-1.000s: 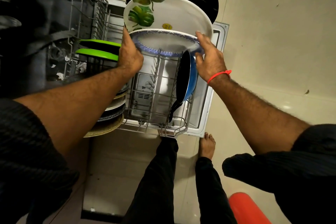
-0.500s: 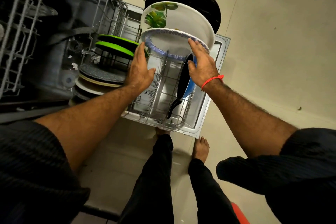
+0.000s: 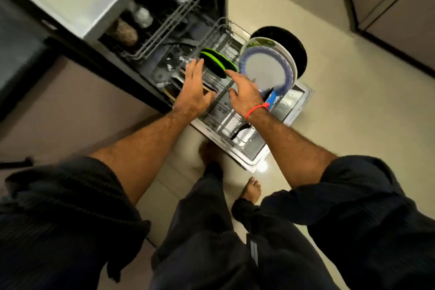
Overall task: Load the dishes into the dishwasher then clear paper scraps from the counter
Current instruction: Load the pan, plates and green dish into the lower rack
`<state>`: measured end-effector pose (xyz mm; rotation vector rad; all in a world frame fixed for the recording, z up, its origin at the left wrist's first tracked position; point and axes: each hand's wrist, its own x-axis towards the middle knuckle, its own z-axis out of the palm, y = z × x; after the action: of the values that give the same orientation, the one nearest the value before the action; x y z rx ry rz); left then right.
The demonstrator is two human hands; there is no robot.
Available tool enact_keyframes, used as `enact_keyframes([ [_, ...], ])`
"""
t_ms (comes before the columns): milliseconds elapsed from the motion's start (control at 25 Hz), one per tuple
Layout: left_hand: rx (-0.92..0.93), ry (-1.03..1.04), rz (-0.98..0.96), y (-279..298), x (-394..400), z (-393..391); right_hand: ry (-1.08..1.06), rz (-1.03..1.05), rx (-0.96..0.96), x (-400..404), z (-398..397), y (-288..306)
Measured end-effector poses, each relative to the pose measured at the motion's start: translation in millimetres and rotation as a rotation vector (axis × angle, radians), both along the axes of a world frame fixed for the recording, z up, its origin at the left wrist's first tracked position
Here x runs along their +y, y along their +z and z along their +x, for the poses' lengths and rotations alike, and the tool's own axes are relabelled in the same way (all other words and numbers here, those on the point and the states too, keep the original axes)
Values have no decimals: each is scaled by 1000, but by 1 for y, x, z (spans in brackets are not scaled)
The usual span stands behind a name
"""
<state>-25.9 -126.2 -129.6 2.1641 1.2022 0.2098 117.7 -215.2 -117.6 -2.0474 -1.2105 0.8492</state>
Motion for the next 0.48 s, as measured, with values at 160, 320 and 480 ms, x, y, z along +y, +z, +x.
enact_keyframes([
  [160, -20, 152, 99, 66, -32, -82, 202, 89, -15, 5, -70, 71],
  [320, -3, 340, 211, 110, -58, -188, 417, 208, 24, 16, -162, 121],
  [480, 15, 522, 300, 145, -90, -292, 582, 279, 77, 21, -264, 160],
])
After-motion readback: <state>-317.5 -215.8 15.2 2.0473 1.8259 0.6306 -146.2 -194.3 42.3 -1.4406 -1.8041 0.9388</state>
